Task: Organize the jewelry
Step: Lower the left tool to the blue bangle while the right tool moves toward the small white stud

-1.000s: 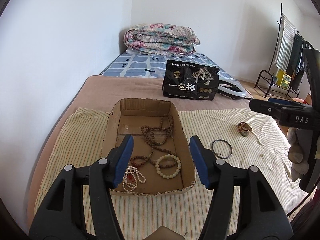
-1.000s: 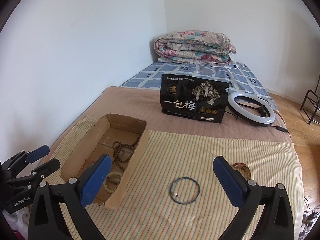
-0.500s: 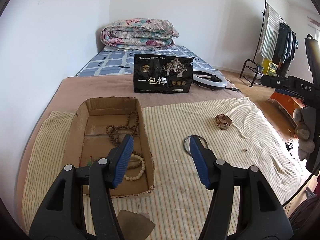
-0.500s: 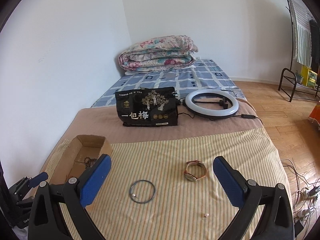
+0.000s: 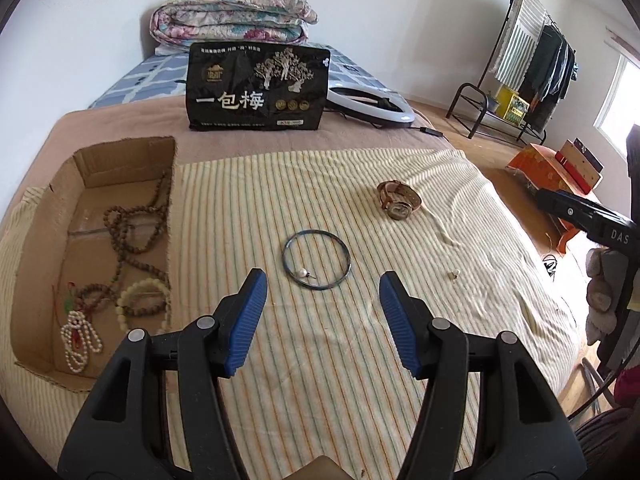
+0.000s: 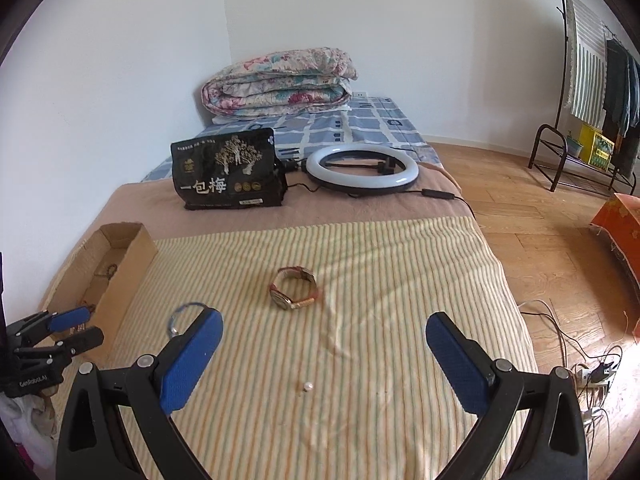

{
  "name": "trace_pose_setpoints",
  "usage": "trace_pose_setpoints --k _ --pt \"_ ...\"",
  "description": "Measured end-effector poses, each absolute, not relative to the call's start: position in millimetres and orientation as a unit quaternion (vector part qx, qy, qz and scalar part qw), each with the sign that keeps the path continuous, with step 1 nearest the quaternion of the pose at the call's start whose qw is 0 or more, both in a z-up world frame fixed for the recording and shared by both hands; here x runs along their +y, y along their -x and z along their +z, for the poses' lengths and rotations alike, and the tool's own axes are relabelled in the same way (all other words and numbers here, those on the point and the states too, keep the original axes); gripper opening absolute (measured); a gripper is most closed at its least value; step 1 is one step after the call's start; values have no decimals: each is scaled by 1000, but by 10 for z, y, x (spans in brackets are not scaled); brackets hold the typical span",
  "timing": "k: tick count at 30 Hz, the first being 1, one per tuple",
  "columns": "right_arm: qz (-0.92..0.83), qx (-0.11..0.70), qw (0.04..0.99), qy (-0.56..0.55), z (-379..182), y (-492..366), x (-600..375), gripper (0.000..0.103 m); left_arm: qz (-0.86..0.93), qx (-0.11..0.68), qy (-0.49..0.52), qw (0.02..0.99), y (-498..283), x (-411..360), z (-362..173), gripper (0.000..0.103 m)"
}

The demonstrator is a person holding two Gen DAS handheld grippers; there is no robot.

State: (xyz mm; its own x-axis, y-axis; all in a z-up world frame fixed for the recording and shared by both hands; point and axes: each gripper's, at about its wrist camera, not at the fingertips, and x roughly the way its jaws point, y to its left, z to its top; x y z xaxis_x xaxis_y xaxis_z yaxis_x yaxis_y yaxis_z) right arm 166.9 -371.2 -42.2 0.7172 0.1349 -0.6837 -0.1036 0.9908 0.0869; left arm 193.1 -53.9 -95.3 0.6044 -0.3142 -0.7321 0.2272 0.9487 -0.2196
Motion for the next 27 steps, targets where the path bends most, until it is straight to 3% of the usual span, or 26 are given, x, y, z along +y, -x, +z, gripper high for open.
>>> trace_pose_setpoints --k 19,22,27 --pt "72 426 901 -34 -1263 -1715 -3964 102 -133 468 8 874 -2428 -1016 -1691 60" --pt "70 430 899 -42 -1329 -1748 -4002 102 -126 465 -15 876 -2474 -1086 -1737 71" --pt "75 436 896 -49 -1392 -1774 -4033 102 -103 459 -24 882 -2559 -1093 -1773 75"
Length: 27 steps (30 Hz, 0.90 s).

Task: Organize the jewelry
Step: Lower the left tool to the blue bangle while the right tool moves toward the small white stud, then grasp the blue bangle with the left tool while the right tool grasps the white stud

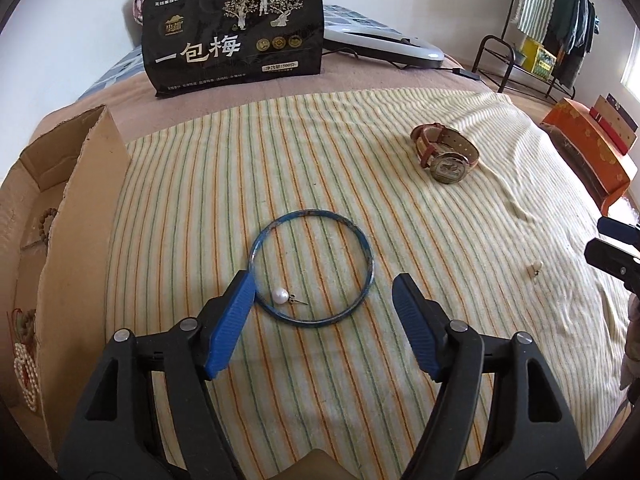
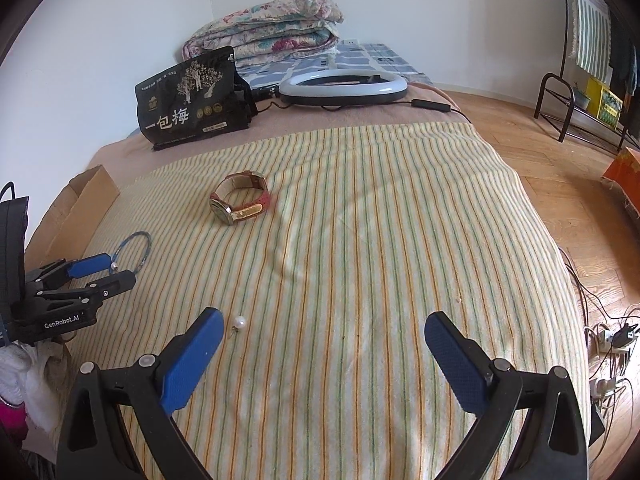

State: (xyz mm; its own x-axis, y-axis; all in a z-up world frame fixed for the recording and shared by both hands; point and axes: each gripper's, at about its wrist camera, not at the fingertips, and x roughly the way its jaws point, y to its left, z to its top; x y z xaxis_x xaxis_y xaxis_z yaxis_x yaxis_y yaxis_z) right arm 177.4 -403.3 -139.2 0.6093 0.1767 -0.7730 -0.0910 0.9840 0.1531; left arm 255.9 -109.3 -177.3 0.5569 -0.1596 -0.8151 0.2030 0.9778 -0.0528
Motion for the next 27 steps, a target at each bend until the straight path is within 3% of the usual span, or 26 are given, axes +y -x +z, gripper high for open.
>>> trace_pose_setpoints --k 8,10,13,18,22,27 --pt "99 432 896 -24 -1407 -1753 -3875 102 -88 462 -26 882 -2676 -1079 -1859 80" --pt "111 434 894 -13 -1428 -1747 -3801 98 -89 460 -22 883 -2689 -1068 -1867 80" --pt "130 444 887 5 -1492 -1751 -3680 88 -91 458 -16 884 -2696 -1055 -1872 80" --pt "151 461 874 14 -1617 -1771 -3557 57 -94 456 -16 885 -2698 -1053 -1872 79" --pt "152 462 873 15 -1637 -1795 -3502 48 -96 454 -17 886 -2694 -1059 -1870 75" --pt "157 465 871 25 -1646 -1850 -3438 31 -99 454 -17 885 -2705 -1058 -1868 74"
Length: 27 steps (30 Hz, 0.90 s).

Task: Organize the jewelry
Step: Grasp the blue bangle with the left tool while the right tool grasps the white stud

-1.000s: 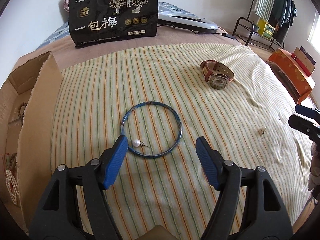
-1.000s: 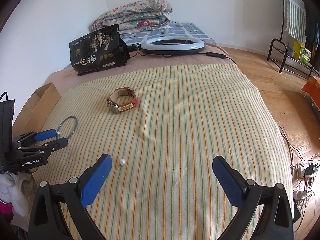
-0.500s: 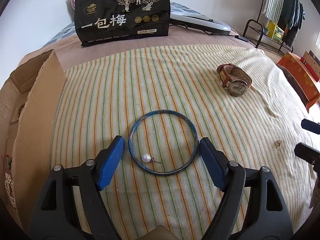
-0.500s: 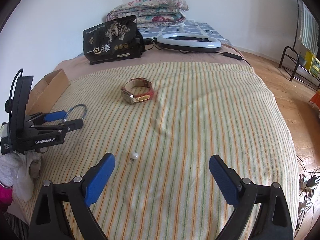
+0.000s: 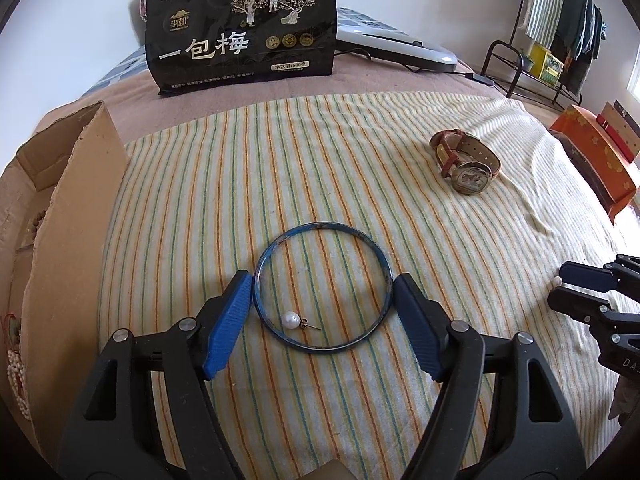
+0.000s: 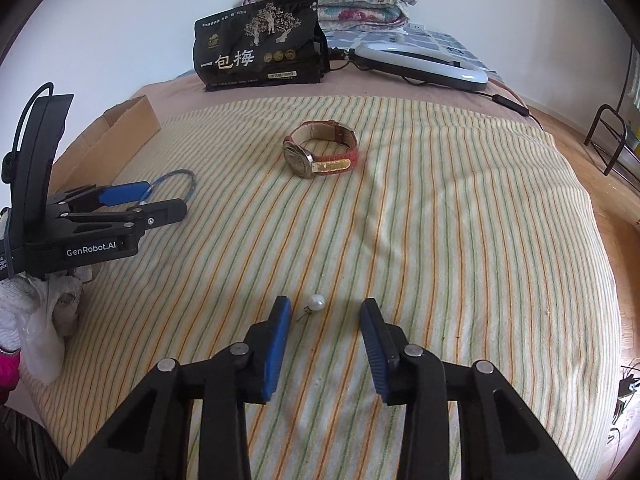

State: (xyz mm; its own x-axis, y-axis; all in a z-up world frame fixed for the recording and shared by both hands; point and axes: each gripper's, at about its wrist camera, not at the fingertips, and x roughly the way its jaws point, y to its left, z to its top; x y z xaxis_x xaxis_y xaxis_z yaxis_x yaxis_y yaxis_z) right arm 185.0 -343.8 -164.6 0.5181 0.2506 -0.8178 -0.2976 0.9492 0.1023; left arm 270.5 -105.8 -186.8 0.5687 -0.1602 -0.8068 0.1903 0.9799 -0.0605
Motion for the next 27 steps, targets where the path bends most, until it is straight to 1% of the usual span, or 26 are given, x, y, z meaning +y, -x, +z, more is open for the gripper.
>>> trace_pose_setpoints --k 1,3,5,6,15,27 --pt "160 466 870 25 -1649 -1855 -3429 28 -100 454 -16 885 -2706 -1055 -1866 74" --pt "165 465 869 23 -1652 -1854 -3411 17 -101 453 -15 886 -2702 -1052 -1863 74" --pt "169 465 869 20 -1652 -1842 -3406 9 -103 452 -14 886 -2699 -1049 -1859 74" --pt "169 464 869 19 -1652 -1838 -3404 8 -104 452 -13 886 -2698 -1048 -1856 74" --pt "167 457 873 12 -1586 -1805 -3415 8 -109 445 -4 889 -2663 -1030 -1780 74" --pt "164 434 886 9 -1283 -1728 -3369 8 -117 416 12 902 -2517 -953 -1416 74"
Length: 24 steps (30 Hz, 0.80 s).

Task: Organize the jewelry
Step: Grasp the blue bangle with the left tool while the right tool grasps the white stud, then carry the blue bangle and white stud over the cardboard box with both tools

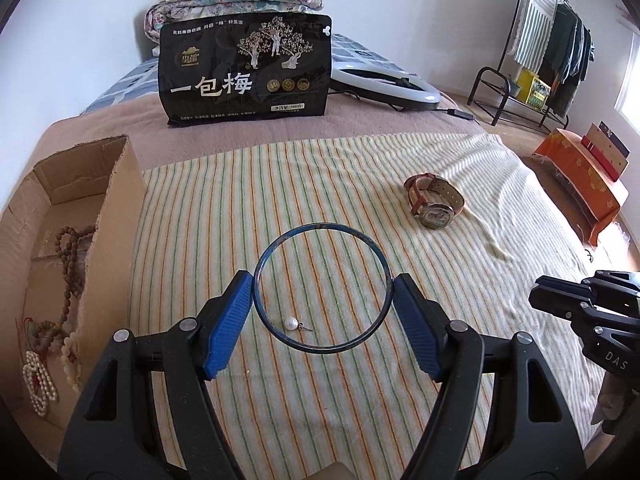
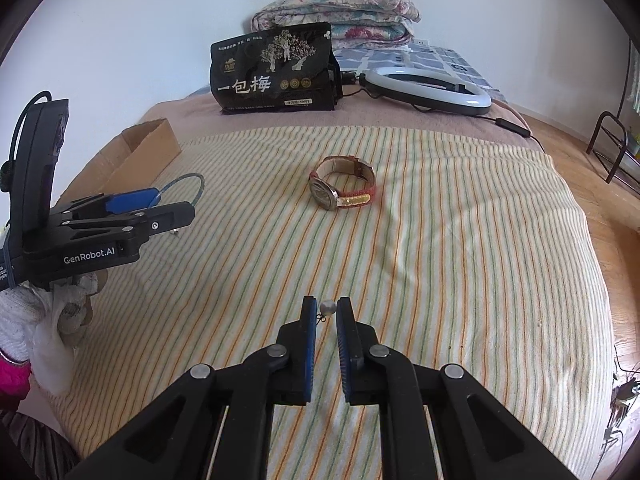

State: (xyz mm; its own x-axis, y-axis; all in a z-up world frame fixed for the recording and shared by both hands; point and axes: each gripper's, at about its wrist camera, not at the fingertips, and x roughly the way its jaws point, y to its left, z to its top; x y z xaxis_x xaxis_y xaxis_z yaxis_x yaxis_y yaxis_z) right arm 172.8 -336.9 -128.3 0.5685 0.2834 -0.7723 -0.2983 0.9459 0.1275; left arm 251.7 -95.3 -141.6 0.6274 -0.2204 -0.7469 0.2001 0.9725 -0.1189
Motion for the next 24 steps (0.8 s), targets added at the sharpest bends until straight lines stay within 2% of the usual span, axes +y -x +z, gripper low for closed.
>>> trace_pose_setpoints --k 13,24 --pt "180 399 899 17 -792 -1642 -3066 8 -104 375 30 921 -2259 -548 -917 74" --pt "208 374 904 20 -437 -1619 -2639 8 -77 357 37 930 -2072 -90 -705 74"
